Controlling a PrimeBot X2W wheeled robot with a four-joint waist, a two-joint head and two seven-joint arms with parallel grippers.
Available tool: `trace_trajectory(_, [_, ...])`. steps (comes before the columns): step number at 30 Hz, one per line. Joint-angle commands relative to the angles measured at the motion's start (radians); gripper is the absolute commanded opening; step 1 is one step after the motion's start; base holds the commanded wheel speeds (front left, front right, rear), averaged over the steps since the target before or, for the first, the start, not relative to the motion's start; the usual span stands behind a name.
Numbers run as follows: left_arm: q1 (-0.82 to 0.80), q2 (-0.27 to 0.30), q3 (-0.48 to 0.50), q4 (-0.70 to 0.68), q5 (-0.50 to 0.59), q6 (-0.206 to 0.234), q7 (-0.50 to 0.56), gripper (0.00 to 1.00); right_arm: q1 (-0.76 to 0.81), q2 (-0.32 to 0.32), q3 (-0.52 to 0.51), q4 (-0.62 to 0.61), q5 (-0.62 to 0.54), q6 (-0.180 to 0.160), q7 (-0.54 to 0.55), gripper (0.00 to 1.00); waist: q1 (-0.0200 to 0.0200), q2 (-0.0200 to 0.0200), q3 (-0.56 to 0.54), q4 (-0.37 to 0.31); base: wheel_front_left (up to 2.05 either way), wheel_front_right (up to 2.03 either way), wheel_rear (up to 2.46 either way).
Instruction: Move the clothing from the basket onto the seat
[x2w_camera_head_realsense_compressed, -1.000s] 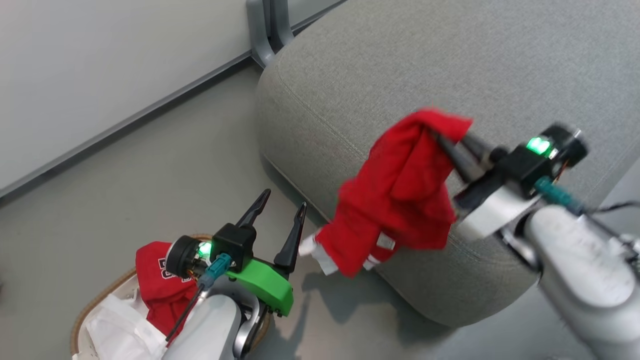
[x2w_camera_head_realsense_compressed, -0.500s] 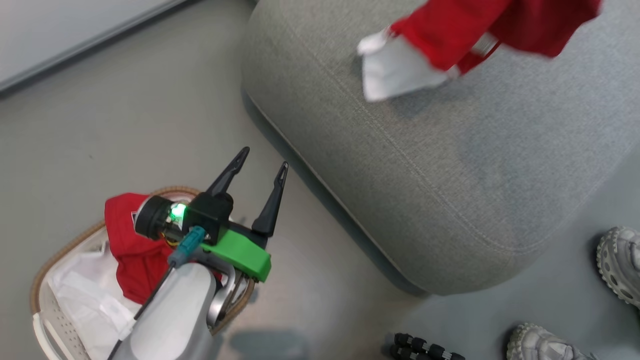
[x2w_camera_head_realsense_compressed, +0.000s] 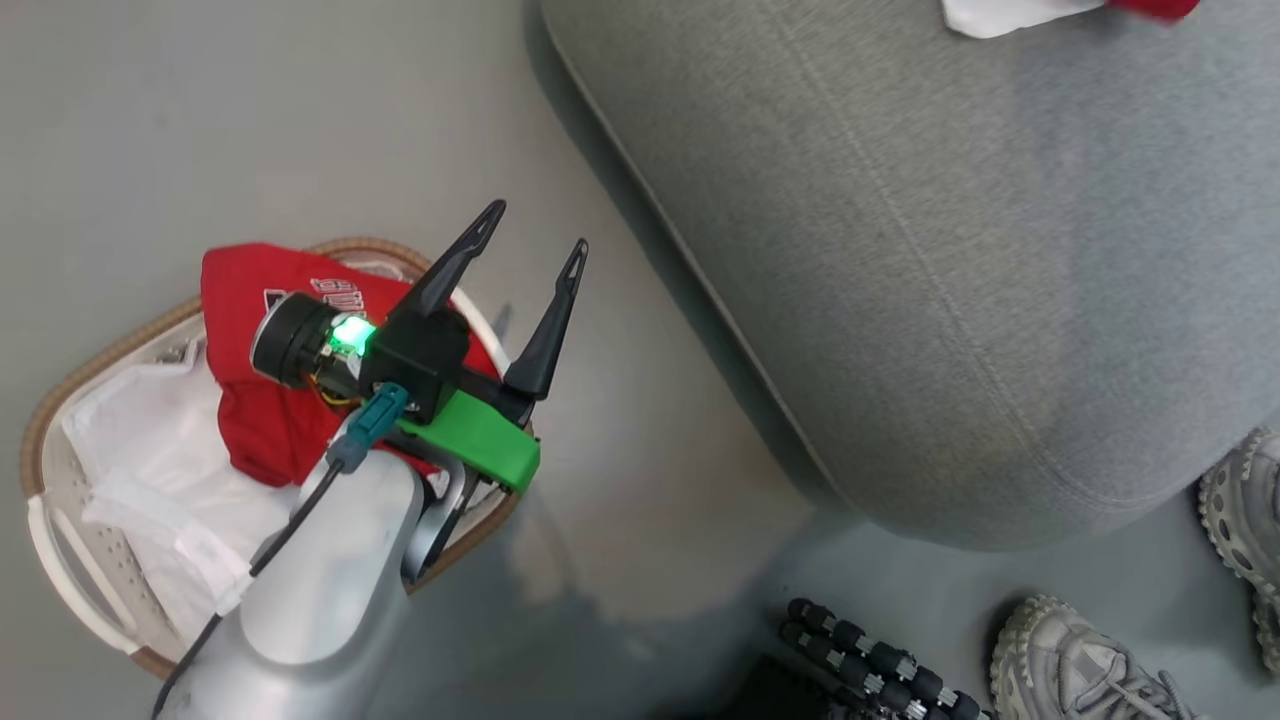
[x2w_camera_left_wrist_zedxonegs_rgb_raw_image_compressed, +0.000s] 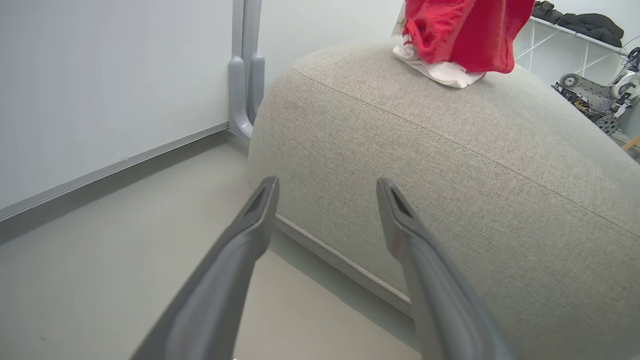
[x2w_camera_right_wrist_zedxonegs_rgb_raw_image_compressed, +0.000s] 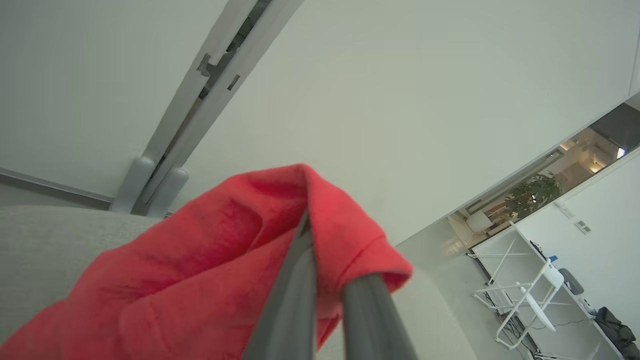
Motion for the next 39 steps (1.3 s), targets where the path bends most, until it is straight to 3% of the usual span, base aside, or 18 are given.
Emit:
trace_trajectory(1, [-0.029,0.010,-0.003,-0.001,-0.013,-0.004,0.000,1.00,0.030,0.011,-0.025,0.013,0.002,-0.002,0.000,0.00,-0.0002,-0.0001,0.075,0.054,0.00,0.00,0.00])
trace_trajectory(6, [-0.057,0.016,-0.014,-0.007,-0.016,-0.004,0.000,1.00,0.155,0.077,-0.125,0.029,-0.017,-0.002,0.000,0.00,-0.0002,-0.0001,0.098,0.066,0.00,0.00,0.00])
trace_trajectory(7, [-0.062,0.018,-0.010,-0.012,-0.009,-0.004,0.000,1.00,0.179,0.089,-0.146,0.025,-0.018,-0.002,0.000,0.04,-0.0002,-0.0001,0.098,0.067,0.00,0.00,0.00])
trace_trajectory(9, [-0.058,0.020,-0.008,-0.013,-0.002,-0.004,0.000,1.00,0.229,0.117,-0.180,0.010,-0.026,-0.002,0.000,0.40,-0.0002,-0.0001,0.094,0.066,0.00,0.00,0.00])
trace_trajectory(10, [-0.052,0.020,-0.008,-0.013,-0.002,-0.004,0.000,1.00,0.256,0.134,-0.201,-0.001,-0.029,-0.002,0.000,0.95,-0.0002,-0.0001,0.088,0.065,0.00,0.00,0.00])
trace_trajectory(11, [-0.045,0.020,-0.007,-0.011,-0.006,-0.004,0.000,1.00,0.281,0.148,-0.216,-0.009,-0.033,-0.002,0.000,1.00,-0.0002,-0.0001,0.081,0.063,0.00,0.00,0.00])
trace_trajectory(16, [-0.012,0.020,-0.015,-0.006,-0.043,-0.004,0.000,1.00,0.410,0.206,-0.280,-0.079,-0.057,-0.002,0.000,1.00,-0.0002,-0.0001,0.028,0.058,0.00,0.00,0.00])
trace_trajectory(26, [0.064,-0.018,0.012,0.000,-0.065,-0.004,0.000,1.00,0.625,0.272,-0.256,-0.232,-0.046,-0.002,0.000,1.00,-0.0002,-0.0001,-0.127,0.095,0.00,0.00,0.00])
trace_trajectory(39, [0.210,-0.097,0.161,0.049,-0.046,-0.004,0.000,1.00,0.790,0.372,-0.171,-0.354,-0.040,-0.002,0.000,1.00,-0.0002,-0.0001,-0.325,0.235,0.00,0.00,0.00])
